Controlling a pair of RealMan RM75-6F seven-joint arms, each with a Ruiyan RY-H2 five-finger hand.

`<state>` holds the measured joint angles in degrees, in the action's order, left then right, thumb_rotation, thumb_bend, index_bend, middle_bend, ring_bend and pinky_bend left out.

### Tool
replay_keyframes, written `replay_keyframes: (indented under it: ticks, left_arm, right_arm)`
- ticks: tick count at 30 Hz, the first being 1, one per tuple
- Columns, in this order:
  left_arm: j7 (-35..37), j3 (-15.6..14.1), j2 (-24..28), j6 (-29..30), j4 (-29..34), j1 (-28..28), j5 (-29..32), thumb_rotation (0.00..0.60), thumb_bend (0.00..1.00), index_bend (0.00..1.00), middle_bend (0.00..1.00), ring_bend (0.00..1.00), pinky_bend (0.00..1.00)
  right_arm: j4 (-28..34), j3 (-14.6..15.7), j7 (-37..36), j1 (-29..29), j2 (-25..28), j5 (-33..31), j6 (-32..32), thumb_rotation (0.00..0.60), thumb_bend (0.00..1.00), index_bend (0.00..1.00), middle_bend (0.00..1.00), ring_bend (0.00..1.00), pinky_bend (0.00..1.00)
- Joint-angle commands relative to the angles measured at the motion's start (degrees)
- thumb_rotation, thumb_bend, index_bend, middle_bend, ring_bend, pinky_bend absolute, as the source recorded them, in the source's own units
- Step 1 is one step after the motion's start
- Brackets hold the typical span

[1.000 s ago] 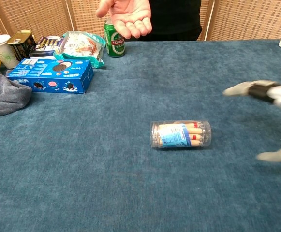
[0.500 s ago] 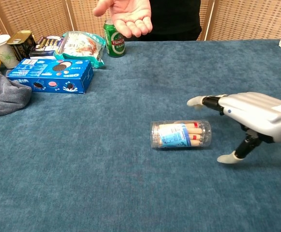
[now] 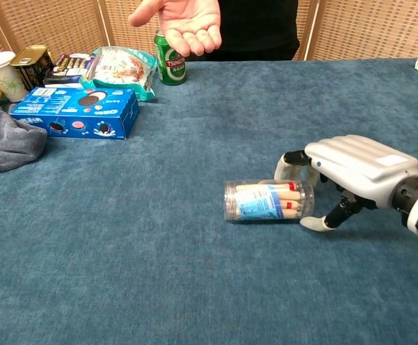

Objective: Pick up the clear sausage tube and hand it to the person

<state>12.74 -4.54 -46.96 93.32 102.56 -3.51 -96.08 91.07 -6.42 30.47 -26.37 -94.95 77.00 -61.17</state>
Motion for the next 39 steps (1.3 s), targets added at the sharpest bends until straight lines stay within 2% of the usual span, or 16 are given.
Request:
replay_keyframes:
  ticks: [1,6,13,15,16,17,22,28,31,36,39]
  left_arm:
    - [0.0,0.0,0.0,0.1,0.0,0.0,0.0,0.600,0.14,0.00,0.00,0.00,0.09]
    - [-0.1,0.0,0.0,-0.1,0.0,0.0,-0.1,0.600,0.14,0.00,0.00,0.00,0.09]
    - [-0.1,0.0,0.0,0.0,0.1,0.0,0.0,0.600,0.14,0.00,0.00,0.00,0.09]
    - [-0.2,-0.1,-0.1,-0.1,0.1,0.0,-0.1,0.600,0.14,0.00,0.00,0.00,0.09]
    - [-0.4,-0.2,-0.1,-0.2,0.1,0.0,-0.3,0.600,0.14,0.00,0.00,0.00,0.09]
    - [-0.7,-0.3,-0.1,-0.2,0.2,0.0,-0.6,0.600,0.14,0.00,0.00,0.00,0.09]
    - [-0.9,-0.4,-0.2,-0.1,0.4,-0.1,-0.7,0.600,0.14,0.00,0.00,0.00,0.09]
    - [-0.7,-0.3,-0.1,-0.3,0.4,-0.1,-0.3,0.600,0.14,0.00,0.00,0.00,0.09]
    - [-0.6,-0.3,0.0,-0.6,0.4,0.1,-0.2,0.600,0.14,0.00,0.00,0.00,0.09]
    - [-0.1,-0.4,0.2,-0.5,0.3,0.0,-0.2,0.600,0.14,0.00,0.00,0.00,0.09]
    - [0.6,-0.2,0.3,-0.2,0.1,0.0,0.0,0.600,0.14,0.00,0.00,0.00,0.09]
  right_arm:
    - [0.4,0.3,-1.2,0.2,0.1,1.5,-1.6,0.600,0.37,0.44,0.50,0.49,0.41]
    - [2.0,0.7,-2.5,0.5,1.4,3.9,-4.0,0.600,0.40,0.47,0.53,0.51,0.43]
    - [8.8,-0.2,-5.3,1.1,6.5,7.6,-8.1,0.600,0.40,0.48,0.54,0.52,0.43]
    - [11.7,-1.5,-6.1,1.1,8.8,8.5,-9.6,0.600,0.40,0.48,0.54,0.52,0.43]
    - [13.5,-3.9,-6.2,0.7,10.2,9.0,-11.1,0.600,0.40,0.48,0.54,0.52,0.44]
    - [15.5,-6.7,-5.4,-0.2,11.9,8.1,-11.2,0.600,0.40,0.48,0.54,0.52,0.44]
    - [18.9,-12.3,-2.7,-3.2,14.3,2.8,-9.1,0.600,0.40,0.48,0.54,0.52,0.45]
    - [20.0,-18.2,2.5,-7.7,15.5,-3.9,-7.2,0.600,0.40,0.48,0.54,0.52,0.46]
    - [18.6,-22.0,7.6,-12.6,14.5,-10.3,-4.9,0.600,0.40,0.48,0.54,0.52,0.46]
    - [15.4,-24.4,12.1,-18.3,11.4,-19.0,-4.6,0.600,0.41,0.49,0.54,0.53,0.47]
    - [13.5,-24.6,13.7,-20.8,9.8,-22.5,-5.2,0.600,0.41,0.49,0.54,0.53,0.47]
